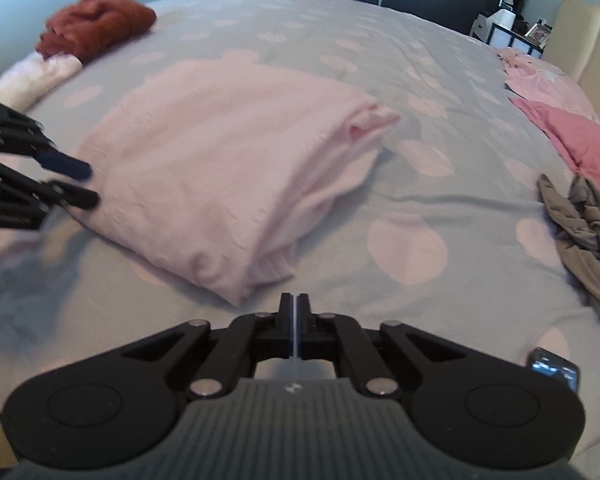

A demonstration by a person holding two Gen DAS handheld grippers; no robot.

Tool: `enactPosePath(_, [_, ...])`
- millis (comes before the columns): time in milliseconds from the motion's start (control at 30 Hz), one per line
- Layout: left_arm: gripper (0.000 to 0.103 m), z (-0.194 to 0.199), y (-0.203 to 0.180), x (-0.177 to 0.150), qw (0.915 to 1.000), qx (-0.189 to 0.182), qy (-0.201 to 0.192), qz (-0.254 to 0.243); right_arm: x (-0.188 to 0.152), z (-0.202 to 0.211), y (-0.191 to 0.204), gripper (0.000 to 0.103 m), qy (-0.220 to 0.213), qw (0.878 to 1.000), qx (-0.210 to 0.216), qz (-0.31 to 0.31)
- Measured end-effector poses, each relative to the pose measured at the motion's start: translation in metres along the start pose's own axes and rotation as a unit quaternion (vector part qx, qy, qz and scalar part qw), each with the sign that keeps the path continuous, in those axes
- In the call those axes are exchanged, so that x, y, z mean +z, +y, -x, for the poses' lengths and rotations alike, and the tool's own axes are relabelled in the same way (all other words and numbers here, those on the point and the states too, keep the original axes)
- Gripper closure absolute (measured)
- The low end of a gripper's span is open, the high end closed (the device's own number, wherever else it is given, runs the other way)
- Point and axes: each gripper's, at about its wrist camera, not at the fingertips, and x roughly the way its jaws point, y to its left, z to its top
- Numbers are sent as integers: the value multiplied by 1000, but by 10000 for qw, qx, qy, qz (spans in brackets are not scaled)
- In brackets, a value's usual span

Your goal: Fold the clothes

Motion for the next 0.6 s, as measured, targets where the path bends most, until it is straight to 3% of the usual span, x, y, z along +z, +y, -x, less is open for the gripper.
enactPosePath(167, [75, 9, 2, 2, 9999, 31, -98, 51, 4, 2, 14, 96, -96, 9995, 276, 114])
enactPosePath(267, [75, 13, 3, 3, 9998, 22, -163, 62, 6, 2, 18, 75, -138, 9992, 360, 110])
enactPosePath(300, [75, 13, 3, 3, 9998, 11, -162, 70, 8, 1, 18, 72, -154, 9992, 343, 100])
enactPosePath(467, [75, 6, 4, 2, 9999, -45, -91, 66, 11, -10, 18, 71, -40, 9988, 479, -64])
enactPosePath(533, [75, 1, 3, 1, 9999, -80, -53, 46, 10, -16, 18, 74, 59, 9985, 539, -117])
enactPosePath(600, [75, -4, 2, 0, 10000, -90, -31, 19, 9, -16, 16, 100, 101, 9989, 451, -78])
